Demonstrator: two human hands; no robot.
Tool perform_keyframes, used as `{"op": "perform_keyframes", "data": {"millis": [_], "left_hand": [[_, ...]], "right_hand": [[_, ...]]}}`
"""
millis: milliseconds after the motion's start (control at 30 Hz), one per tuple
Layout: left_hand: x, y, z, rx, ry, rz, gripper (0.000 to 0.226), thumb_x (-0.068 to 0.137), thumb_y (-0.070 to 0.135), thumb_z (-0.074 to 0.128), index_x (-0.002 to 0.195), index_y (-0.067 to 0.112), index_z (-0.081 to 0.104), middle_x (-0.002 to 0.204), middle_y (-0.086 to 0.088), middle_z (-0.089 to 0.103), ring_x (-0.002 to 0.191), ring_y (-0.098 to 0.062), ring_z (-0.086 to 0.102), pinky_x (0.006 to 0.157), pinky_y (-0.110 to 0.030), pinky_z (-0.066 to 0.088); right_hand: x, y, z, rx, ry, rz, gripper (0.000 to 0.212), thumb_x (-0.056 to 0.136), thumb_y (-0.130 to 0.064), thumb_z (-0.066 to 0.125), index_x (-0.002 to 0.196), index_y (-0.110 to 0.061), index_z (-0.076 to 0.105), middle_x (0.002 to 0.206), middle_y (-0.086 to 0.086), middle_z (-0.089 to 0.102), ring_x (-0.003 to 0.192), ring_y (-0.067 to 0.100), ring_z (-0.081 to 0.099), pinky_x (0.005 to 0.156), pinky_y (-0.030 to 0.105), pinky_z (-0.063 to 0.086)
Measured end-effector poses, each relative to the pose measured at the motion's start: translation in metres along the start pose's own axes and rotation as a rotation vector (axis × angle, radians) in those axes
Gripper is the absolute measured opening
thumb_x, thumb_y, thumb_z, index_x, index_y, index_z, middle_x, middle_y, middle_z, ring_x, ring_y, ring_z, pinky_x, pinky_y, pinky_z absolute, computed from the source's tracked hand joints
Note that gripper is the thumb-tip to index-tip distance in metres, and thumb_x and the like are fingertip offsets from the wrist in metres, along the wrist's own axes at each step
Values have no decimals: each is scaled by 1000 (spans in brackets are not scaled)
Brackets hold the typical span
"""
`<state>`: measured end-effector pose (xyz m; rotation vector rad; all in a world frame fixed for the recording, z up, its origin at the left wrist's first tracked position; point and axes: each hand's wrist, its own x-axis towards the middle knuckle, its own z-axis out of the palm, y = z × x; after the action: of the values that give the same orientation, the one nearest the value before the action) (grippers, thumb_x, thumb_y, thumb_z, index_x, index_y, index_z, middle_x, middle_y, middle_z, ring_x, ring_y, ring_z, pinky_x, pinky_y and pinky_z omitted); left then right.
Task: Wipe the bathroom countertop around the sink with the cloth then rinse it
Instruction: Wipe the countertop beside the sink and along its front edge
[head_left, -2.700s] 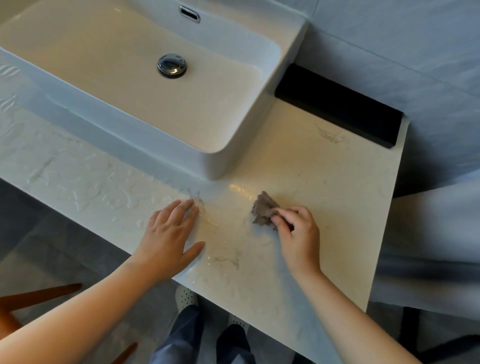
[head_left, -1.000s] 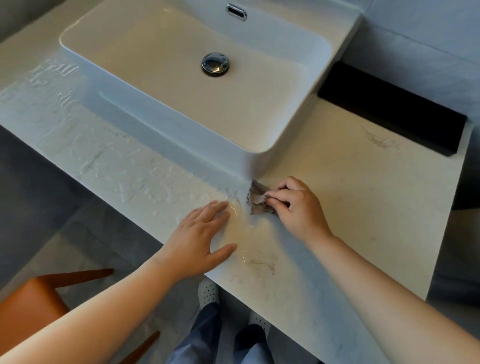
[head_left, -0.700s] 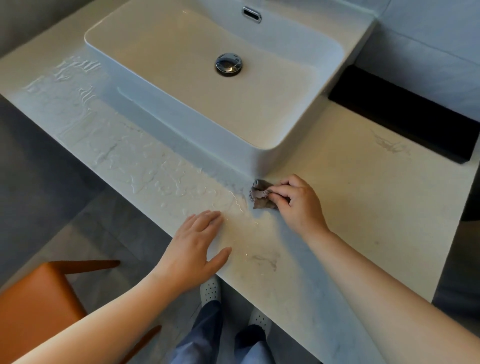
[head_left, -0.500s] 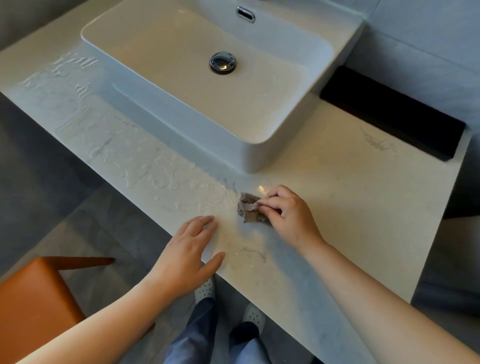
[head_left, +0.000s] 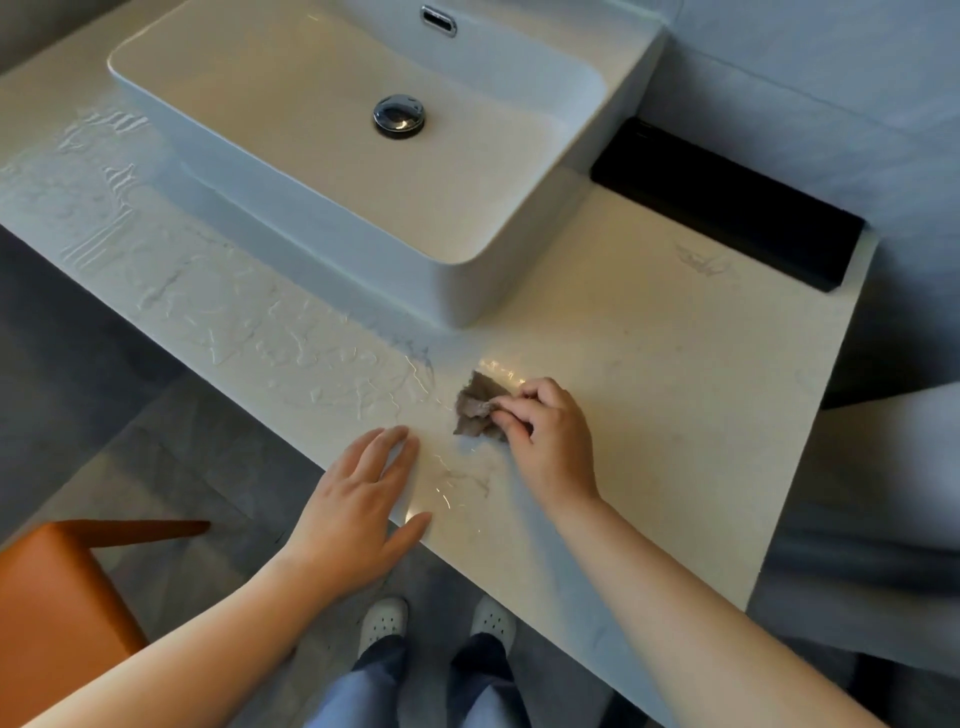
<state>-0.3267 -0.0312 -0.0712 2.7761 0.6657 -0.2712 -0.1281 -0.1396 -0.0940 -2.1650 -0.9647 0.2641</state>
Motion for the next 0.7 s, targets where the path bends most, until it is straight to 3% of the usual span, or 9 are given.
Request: {"op": "perform_keyframes", "data": {"millis": [100,233,333,467,700], "left_hand": [[1,-1,-1,21,-13,15,81,83,67,36,145,15,36,148,-3,36,136,-25,31,108,-40,27],[4,-8,-7,54,-12,67,79,82,67,36,141,14,42,142,-2,44,129,-22,34,104,-40,35],[6,-13,-10,75,-24,107,80,82,68,35,141,14,42,140,-2,44,127,-23,36,102,-41,39],[6,-14,-11,110,-15,134,81,82,68,35,138,11,46,137,-5,48,122,-25,39,97,-44,44],[11,-11,-16,148,-32,184,83,84,66,29,133,2,49,133,-14,52,117,-34,50,93,-47,47]], "right_hand": [[-16,-5,-9,58,-68,-15,15,82,-20,67,93,-14,75,89,-1,59,82,21,58,70,30,49],[-6,7,-49,55,166,78,14,86,-14,65,97,-9,74,91,-1,57,84,15,56,71,23,45],[8,34,-69,-60,238,221,17,87,-17,65,100,-9,73,93,-2,54,87,18,57,72,21,40],[-9,46,-57,-92,252,320,18,87,-18,65,99,-9,74,91,-4,53,86,20,58,68,21,35],[-69,10,-36,-7,141,223,11,84,-14,68,92,-9,75,88,-3,58,76,16,56,65,24,43]]}}
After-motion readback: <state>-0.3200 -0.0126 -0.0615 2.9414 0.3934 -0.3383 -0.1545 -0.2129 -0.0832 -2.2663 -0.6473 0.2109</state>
